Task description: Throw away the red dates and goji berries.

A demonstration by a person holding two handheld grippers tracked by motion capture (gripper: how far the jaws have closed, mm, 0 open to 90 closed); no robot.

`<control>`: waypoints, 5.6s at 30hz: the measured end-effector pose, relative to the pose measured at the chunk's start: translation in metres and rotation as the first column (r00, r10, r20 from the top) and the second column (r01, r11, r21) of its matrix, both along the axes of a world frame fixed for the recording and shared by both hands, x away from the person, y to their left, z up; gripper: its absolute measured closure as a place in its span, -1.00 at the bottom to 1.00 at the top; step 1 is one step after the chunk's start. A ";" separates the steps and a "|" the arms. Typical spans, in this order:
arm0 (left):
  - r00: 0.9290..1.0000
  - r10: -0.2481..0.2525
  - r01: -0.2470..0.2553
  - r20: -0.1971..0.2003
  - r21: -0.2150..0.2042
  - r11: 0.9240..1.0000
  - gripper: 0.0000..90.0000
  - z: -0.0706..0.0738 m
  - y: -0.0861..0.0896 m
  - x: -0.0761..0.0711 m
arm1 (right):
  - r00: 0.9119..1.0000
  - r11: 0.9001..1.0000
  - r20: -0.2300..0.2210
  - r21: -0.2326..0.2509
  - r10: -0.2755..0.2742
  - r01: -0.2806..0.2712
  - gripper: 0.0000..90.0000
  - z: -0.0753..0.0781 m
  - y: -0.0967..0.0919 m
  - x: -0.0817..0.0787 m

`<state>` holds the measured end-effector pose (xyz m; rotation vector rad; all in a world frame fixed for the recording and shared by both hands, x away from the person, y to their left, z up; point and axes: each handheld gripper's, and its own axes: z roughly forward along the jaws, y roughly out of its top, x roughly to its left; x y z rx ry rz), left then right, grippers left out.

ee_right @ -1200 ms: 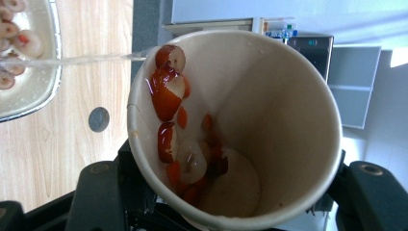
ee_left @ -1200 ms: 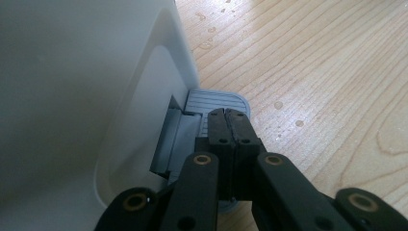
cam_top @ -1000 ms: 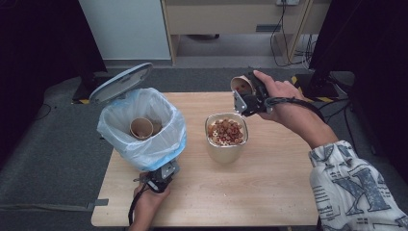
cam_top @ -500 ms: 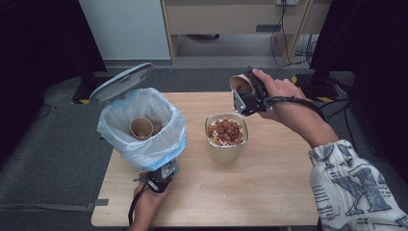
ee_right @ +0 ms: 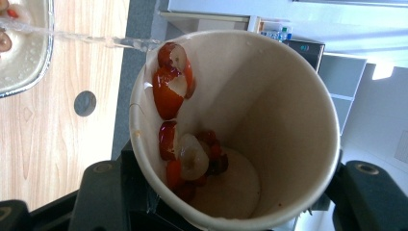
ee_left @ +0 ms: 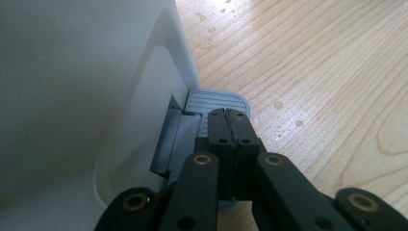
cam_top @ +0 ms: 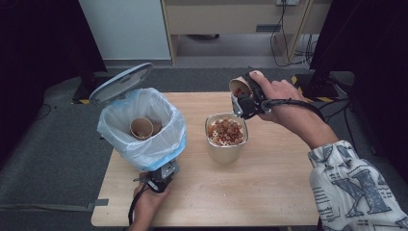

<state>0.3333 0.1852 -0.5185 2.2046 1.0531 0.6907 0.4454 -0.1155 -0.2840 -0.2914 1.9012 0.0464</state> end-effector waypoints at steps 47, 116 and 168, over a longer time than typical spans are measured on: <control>1.000 -0.003 0.003 0.002 0.001 1.000 0.97 0.000 0.000 0.000 | 0.998 0.997 0.058 -0.073 0.003 0.001 -0.11 0.006 0.001 -0.001; 1.000 -0.012 0.012 -0.001 0.000 1.000 0.97 0.000 0.001 0.001 | 0.983 0.947 0.179 -0.321 0.040 0.020 -0.06 0.016 0.012 -0.002; 1.000 -0.007 0.007 -0.006 -0.002 1.000 0.96 0.001 0.001 0.001 | 0.989 0.837 0.137 -0.546 0.056 0.028 -0.06 -0.046 0.021 0.004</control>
